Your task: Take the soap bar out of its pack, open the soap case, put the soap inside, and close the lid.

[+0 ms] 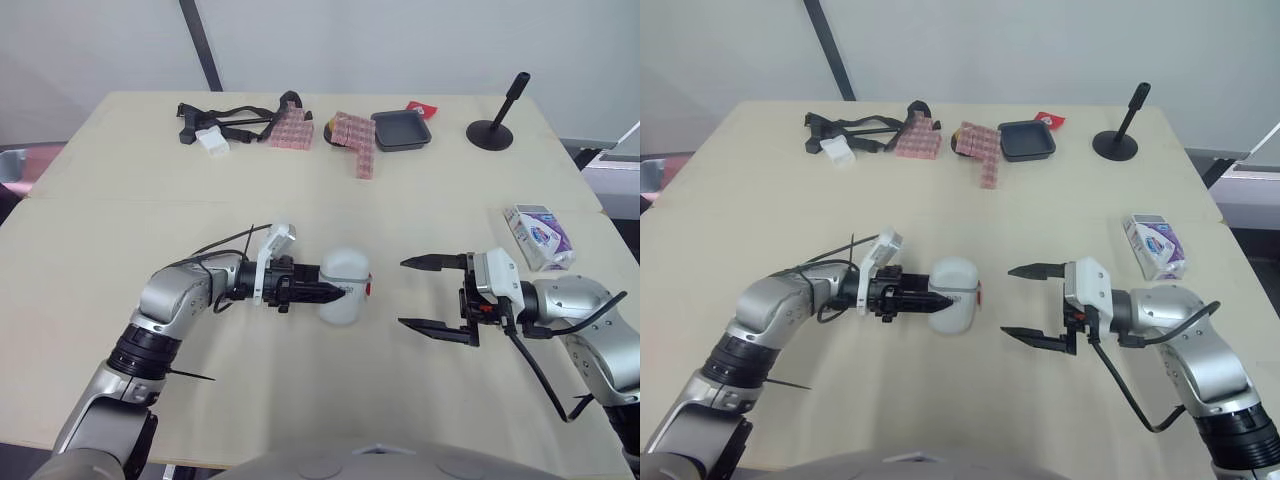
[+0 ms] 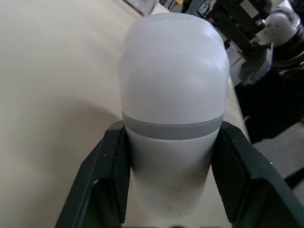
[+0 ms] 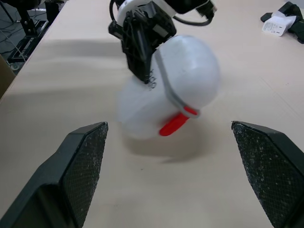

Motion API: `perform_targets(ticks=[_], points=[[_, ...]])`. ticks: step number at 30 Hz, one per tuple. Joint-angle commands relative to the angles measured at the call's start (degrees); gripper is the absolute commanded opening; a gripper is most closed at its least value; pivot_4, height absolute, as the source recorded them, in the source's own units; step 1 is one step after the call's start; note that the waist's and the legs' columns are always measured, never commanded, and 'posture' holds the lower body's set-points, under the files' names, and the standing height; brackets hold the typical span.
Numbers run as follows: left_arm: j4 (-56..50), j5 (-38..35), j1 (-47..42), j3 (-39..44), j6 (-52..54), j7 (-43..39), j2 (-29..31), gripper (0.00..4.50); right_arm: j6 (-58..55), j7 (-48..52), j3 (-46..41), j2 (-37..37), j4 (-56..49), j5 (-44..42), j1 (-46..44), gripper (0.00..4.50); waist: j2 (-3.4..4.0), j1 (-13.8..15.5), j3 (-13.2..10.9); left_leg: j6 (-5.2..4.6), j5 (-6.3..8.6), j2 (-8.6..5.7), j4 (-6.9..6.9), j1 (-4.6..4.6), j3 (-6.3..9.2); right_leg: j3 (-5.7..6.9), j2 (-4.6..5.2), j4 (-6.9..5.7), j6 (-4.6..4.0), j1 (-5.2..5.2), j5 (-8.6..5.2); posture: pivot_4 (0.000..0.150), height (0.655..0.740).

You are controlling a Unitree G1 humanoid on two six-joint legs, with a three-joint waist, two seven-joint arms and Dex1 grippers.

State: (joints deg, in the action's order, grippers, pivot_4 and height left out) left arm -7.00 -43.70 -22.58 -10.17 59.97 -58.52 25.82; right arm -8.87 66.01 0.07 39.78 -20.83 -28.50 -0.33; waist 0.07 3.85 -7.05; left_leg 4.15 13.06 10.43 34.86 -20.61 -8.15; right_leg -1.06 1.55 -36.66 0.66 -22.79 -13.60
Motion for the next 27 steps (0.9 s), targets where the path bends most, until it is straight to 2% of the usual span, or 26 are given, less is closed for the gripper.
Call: perform_targets(ticks=[1, 3, 6, 8, 18, 20, 24, 25, 27], points=[[1.0, -8.3, -3.7, 6.4, 15.3, 6.5, -2.3, 1.90, -0.6, -0.2, -0.9, 0.4, -1.6, -1.4, -1.0, 4.47, 0.00, 0.1, 0.0, 0.04, -0.02, 0.00, 0.01, -0.02, 0.01, 0.00, 0.00, 0.00, 0.00, -0.01, 0.00, 0.150, 0.7400], [3.3, -9.8, -4.9, 9.2, 21.0, 10.3, -4.4, 1.90, -1.0, -0.3, -0.8, 0.3, -1.9, -1.4, -1.1, 4.47, 0.00, 0.2, 0.0, 0.13, -0.07, -0.03, 0.01, -0.02, 0.01, 0.00, 0.01, 0.00, 0.00, 0.00, 0.00, 0.150, 0.7400], [8.6, -8.2, -7.2, 14.5, 29.3, 17.8, -8.8, 1.90, -1.5, -0.3, -0.8, 0.3, -2.2, -1.7, -1.0, 4.47, -0.01, 0.1, 0.0, 0.14, -0.08, -0.08, 0.01, -0.02, 0.02, 0.00, 0.00, 0.04, 0.00, 0.03, 0.00, 0.150, 0.7400], [11.5, -7.7, -8.2, 16.7, 31.3, 21.3, -10.5, 1.90, -1.9, -0.4, -0.8, 0.3, -2.5, -1.8, -0.9, 4.47, -0.02, 0.1, 0.0, 0.14, -0.08, -0.11, 0.01, -0.08, 0.07, 0.02, -0.04, 0.11, 0.01, 0.03, 0.01, 0.150, 0.7400], [12.3, -3.3, -7.6, 12.1, 30.0, 25.1, -9.9, 1.90, -3.0, -0.5, -0.5, 0.2, -2.8, -1.7, -1.6, 4.47, -0.02, 0.4, 0.0, 0.17, -0.07, -0.11, 0.04, -0.26, 0.48, 0.36, -0.02, 0.34, 0.03, 0.19, 0.02, 0.150, 0.7400], [12.1, -3.5, -7.6, 11.7, 29.7, 24.5, -9.5, 2.93, -3.3, -0.5, -0.5, 0.2, -2.8, -1.8, -1.8, 4.50, -0.02, 0.4, 0.0, 0.17, -0.07, -0.09, 0.04, -0.22, 0.53, 0.40, 0.00, 0.35, 0.03, 0.26, 0.02, 0.150, 0.7400], [12.7, -2.8, -7.9, 11.5, 28.0, 24.5, -9.2, 4.23, -3.6, -0.2, -0.3, 0.3, -2.8, -1.7, -1.9, 4.50, 0.03, 0.4, 0.0, 0.17, -0.08, -0.09, 0.03, -0.08, 0.60, 0.46, 0.04, 0.36, 0.03, 0.43, 0.02, 0.150, 0.7400], [12.7, -2.7, -7.9, 11.3, 27.6, 24.2, -8.9, 4.49, -3.5, -0.2, -0.3, 0.3, -2.7, -1.6, -2.0, 4.50, 0.03, 0.4, 0.0, 0.17, -0.08, -0.10, 0.02, -0.02, 0.60, 0.46, 0.05, 0.36, 0.02, 0.49, 0.01, 0.150, 0.7400], [12.1, -2.8, -7.9, 10.3, 26.8, 22.9, -7.8, 4.49, -3.4, -0.2, -0.2, 0.2, -2.6, -1.5, -2.2, 4.50, 0.03, 0.4, 0.0, 0.16, -0.09, -0.10, 0.02, 0.11, 0.61, 0.48, 0.07, 0.35, 0.02, 0.62, 0.01, 0.150, 0.7400]])
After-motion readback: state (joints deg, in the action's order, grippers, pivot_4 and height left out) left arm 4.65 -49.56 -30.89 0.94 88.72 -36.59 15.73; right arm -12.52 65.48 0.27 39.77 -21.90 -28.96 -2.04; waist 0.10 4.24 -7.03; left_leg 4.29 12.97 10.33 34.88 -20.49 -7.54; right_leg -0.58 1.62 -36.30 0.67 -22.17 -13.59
